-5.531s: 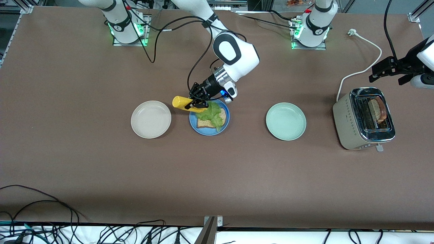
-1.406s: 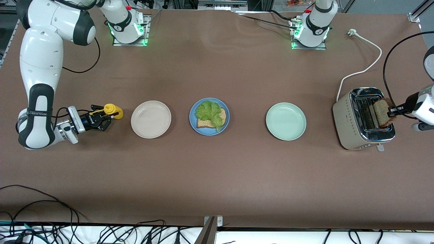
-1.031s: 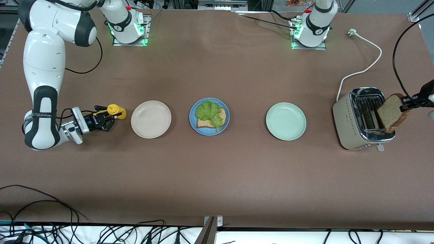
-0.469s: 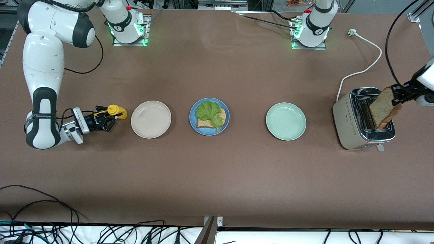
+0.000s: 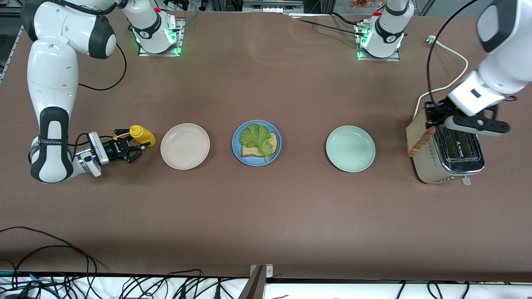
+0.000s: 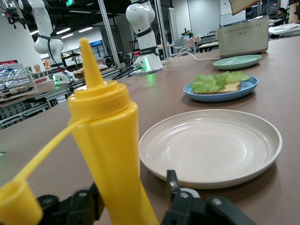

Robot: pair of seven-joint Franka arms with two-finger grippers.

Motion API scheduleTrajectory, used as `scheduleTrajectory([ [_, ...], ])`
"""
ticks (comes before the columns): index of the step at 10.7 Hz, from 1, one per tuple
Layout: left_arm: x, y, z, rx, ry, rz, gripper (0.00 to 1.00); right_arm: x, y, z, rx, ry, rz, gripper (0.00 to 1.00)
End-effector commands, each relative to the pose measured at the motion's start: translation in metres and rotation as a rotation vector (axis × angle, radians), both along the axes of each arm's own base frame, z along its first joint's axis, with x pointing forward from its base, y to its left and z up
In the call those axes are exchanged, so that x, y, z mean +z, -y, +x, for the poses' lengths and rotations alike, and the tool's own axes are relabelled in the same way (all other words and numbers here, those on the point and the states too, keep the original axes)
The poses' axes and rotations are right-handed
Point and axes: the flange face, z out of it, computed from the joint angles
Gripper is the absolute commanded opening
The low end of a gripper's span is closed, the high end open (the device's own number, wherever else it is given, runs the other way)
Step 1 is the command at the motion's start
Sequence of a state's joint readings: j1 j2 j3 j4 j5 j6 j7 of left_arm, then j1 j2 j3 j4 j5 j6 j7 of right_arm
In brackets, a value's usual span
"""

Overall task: Make sandwich in blue plate with both arms
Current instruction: 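Lift the second bread slice out of the toaster with the left gripper, then lower the slice onto the lettuce while the right gripper releases the mustard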

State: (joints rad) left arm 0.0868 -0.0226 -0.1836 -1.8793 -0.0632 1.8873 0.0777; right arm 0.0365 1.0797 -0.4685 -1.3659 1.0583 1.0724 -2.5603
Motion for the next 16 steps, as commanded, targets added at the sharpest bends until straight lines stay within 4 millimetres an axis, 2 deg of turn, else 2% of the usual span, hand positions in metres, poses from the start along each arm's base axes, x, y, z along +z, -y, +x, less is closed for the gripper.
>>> scheduleTrajectory([
  [1,-0.018,0.087,-0.008,0.010,-0.045,-0.029,0.00,0.009,0.009,0.006,0.002,0.005,-0.005,0.95],
  [2,-0.024,0.118,-0.015,-0.012,-0.067,-0.056,0.00,0.012,0.015,0.006,-0.007,-0.008,-0.025,0.95],
  [3,-0.035,0.147,-0.021,-0.016,-0.104,-0.093,0.00,0.019,0.030,0.008,-0.018,-0.002,-0.057,0.95],
  [5,-0.048,0.196,-0.037,-0.037,-0.153,-0.122,0.00,0.022,0.051,0.003,-0.017,-0.014,-0.096,0.95],
  [7,-0.057,0.235,-0.043,-0.004,-0.170,-0.218,0.00,0.030,0.074,0.001,-0.028,-0.024,-0.149,0.94],
  [9,-0.074,0.271,-0.044,0.026,-0.197,-0.323,0.00,0.055,0.097,0.006,-0.061,-0.084,-0.267,0.94],
  [12,-0.109,0.312,-0.039,0.041,-0.280,-0.424,0.00,0.094,0.104,0.021,-0.087,-0.176,-0.383,0.94],
  [14,-0.127,0.336,-0.029,0.039,-0.324,-0.503,0.00,0.131,0.108,0.029,-0.133,-0.248,-0.472,0.94],
  [15,-0.138,0.341,-0.022,0.077,-0.368,-0.552,0.00,0.150,0.109,0.034,-0.158,-0.260,-0.512,0.93],
  [16,-0.150,0.347,-0.012,0.099,-0.400,-0.610,0.00,0.171,0.100,0.041,-0.161,-0.275,-0.575,0.90],
])
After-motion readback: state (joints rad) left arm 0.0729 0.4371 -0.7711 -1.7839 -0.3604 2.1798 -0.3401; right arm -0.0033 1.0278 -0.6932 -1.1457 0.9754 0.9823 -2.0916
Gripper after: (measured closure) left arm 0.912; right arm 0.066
